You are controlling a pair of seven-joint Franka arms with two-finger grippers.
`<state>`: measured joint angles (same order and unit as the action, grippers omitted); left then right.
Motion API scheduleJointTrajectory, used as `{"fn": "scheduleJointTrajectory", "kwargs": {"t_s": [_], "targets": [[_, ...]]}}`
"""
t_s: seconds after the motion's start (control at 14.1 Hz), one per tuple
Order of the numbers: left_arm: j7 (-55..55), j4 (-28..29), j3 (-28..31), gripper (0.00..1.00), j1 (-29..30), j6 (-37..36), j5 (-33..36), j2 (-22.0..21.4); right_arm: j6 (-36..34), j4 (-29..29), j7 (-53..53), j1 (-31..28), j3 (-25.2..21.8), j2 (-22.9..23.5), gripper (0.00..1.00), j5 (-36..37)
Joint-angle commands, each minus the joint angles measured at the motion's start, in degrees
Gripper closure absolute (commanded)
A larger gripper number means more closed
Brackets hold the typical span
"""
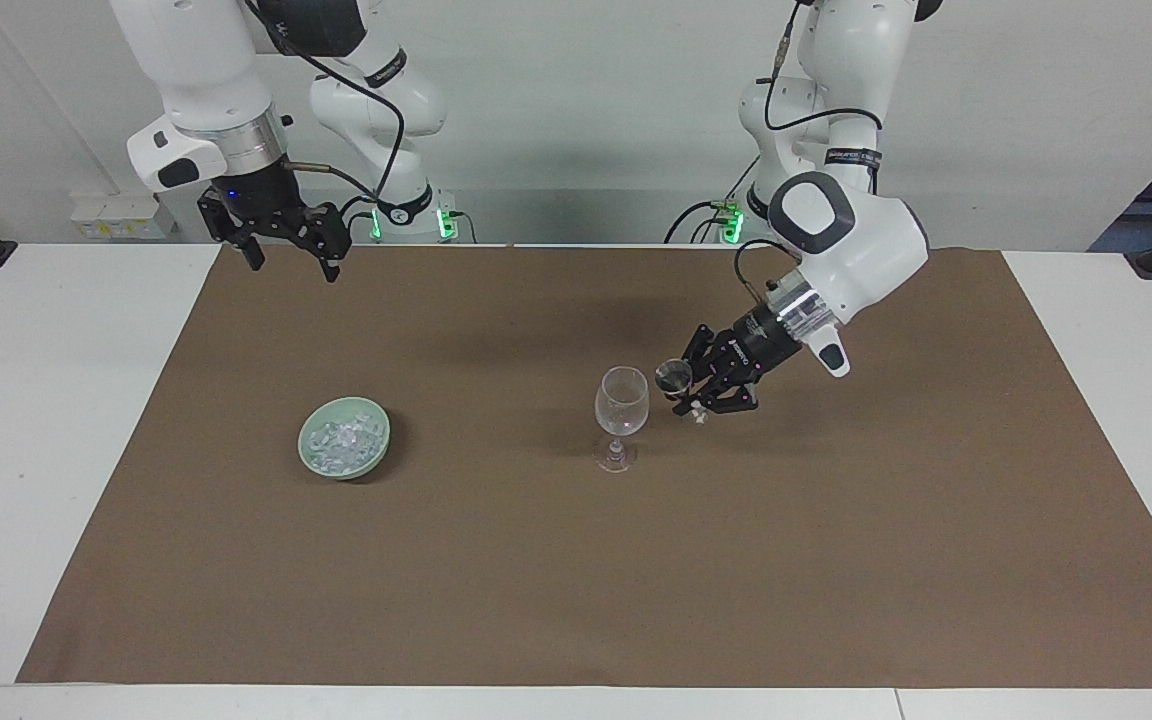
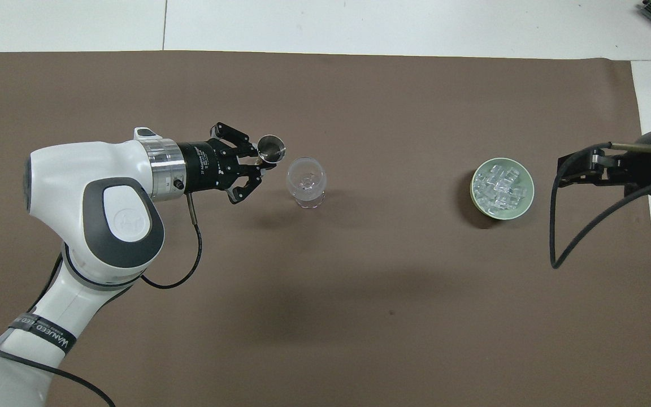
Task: Pour wine and add ice with both arms
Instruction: 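Lift and carry the bottle with the left gripper toward the wine glass, then tilt the bottle over the wine glass with the left gripper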
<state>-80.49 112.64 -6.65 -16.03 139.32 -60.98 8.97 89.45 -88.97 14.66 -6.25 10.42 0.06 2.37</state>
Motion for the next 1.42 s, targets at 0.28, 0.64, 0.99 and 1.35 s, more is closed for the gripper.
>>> {"fn": "scheduleJointTrajectory", "kwargs": {"t_s": [0.28, 0.64, 0.99, 1.35], "targets": [[-4.3, 0.4, 0.8, 1.00, -2.8, 0.5, 10.2, -2.2, -0.1, -1.3, -1.5, -1.1, 0.5, -1.2, 0.00, -1.2], [-7.2, 0.3, 0.8, 1.00, -4.4, 0.3, 17.8, -2.6, -0.1, -1.3, -1.5, -1.1, 0.5, -1.2, 0.00, -1.2], [-10.6, -1.4, 0.8, 1.00, -5.0, 0.6, 23.5, -2.2, -0.1, -1.3, -1.5, -1.1, 0.5, -1.2, 0.00, -1.2], [-11.2, -2.4, 0.8, 1.00, -6.1, 1.0, 27.1, -1.7, -0.1, -1.3, -1.5, -1.1, 0.5, -1.2, 0.00, -1.2]]}}
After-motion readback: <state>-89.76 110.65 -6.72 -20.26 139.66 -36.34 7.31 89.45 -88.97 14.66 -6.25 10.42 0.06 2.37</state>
